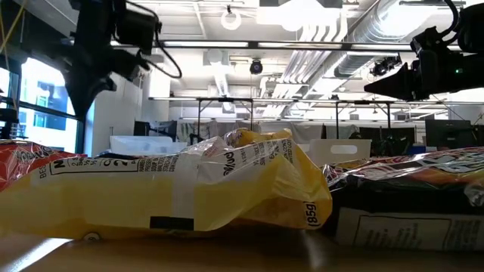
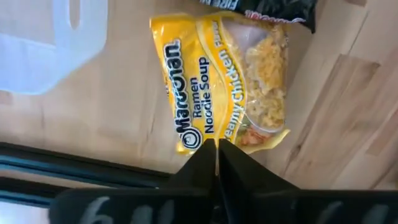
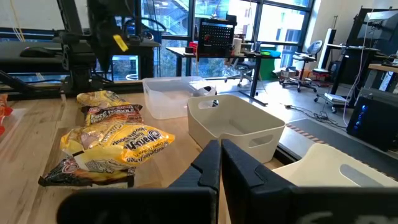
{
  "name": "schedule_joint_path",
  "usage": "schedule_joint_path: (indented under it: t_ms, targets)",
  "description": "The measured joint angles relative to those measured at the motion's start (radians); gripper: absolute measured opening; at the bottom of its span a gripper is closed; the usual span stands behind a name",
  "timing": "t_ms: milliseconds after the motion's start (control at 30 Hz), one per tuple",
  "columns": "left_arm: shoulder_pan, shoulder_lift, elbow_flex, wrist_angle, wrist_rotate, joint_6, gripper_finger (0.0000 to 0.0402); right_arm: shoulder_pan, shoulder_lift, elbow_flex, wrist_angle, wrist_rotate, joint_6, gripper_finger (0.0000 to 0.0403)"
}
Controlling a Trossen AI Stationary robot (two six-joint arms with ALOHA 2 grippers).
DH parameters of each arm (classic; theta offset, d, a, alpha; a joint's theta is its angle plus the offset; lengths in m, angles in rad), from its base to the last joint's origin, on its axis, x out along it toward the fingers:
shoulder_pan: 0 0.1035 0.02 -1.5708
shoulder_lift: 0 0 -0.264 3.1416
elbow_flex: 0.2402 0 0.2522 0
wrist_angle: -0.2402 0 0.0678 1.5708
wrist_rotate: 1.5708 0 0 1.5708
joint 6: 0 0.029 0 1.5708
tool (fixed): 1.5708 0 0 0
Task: Sort Maruchan noodles
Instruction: Put the yellow noodle pack into the transparent bin
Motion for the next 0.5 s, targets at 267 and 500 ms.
schedule_joint_path:
  t_ms: [267, 500]
  targets:
    - [0.110, 0.034, -0.053, 0.007, 0.118, 0.019, 0.0096, 0.000, 0.000, 0.000, 0.000, 0.000, 0.000, 0.0000]
    - [0.161, 0.035, -0.137, 0.065, 0.133, 0.063, 0.0152, 0.000, 0.000, 0.000, 0.000, 0.000, 0.000, 0.0000]
